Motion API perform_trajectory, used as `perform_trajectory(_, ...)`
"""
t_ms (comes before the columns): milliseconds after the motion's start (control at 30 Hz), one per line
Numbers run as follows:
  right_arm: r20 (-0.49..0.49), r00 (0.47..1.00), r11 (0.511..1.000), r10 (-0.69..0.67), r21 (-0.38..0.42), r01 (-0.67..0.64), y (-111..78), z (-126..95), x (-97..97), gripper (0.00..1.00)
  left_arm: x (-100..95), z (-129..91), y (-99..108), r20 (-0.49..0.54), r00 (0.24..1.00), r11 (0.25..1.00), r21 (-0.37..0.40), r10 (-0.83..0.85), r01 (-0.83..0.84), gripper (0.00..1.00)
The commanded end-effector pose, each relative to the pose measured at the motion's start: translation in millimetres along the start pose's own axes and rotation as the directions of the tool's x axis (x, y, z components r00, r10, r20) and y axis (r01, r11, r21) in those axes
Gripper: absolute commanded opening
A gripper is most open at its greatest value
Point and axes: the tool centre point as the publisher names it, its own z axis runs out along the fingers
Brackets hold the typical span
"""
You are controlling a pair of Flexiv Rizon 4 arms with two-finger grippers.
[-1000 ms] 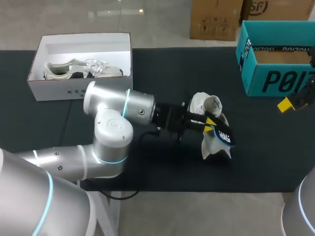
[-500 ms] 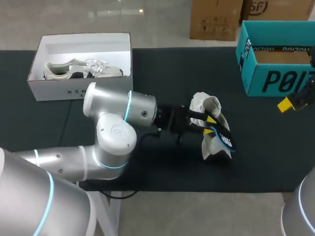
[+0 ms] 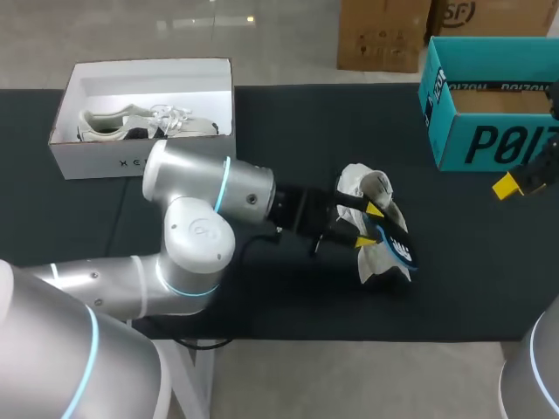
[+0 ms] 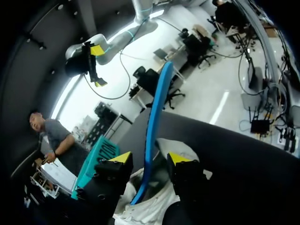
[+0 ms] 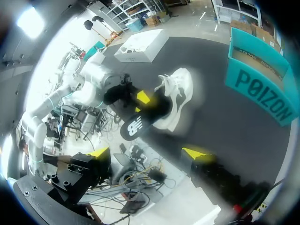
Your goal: Take the shoe out of the shoebox, open the shoe tongue, remove and reinsert the insole, then place the shoe into the shoebox
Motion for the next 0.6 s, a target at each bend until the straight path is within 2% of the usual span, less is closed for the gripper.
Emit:
perform_trajectory(33,0.001,1.000,1.000,0.002,0.001,-0.002,-0.2,0.3,-0.3,1.00,-4.3,5.8,0.4,-0.025,1.000,1.000,0.001,0.007,-0.007,0.38)
perform_trajectory(300,0.001,1.000,1.000,0.002,0.001,-0.002,-0.2,0.3,-0.3,1.00,-5.0,8.9,2.3,-0.067,0.998,1.000,0.003,-0.005,0.005,0.35)
perform_trajectory(367,0.001,1.000,1.000,0.002,0.001,-0.002,-0.2,0.3,-0.3,1.00,-5.1,9.7,3.2,-0.063,0.998,1.000,0.005,-0.005,0.005,0.25)
perform_trajectory(400,0.001,1.000,1.000,0.002,0.001,-0.002,-0.2,0.3,-0.3,1.00,-5.6,10.4,3.2,-0.063,0.998,1.000,0.004,-0.003,0.004,0.05)
perform_trajectory(433,0.001,1.000,1.000,0.002,0.001,-0.002,-0.2,0.3,-0.3,1.00,-6.0,11.1,2.8,-0.065,0.998,1.000,0.007,-0.003,0.003,0.00)
perform_trajectory(600,0.001,1.000,1.000,0.002,0.001,-0.002,-0.2,0.3,-0.3,1.00,-3.1,14.6,3.0,-0.080,0.997,1.000,0.021,-0.003,0.005,0.00)
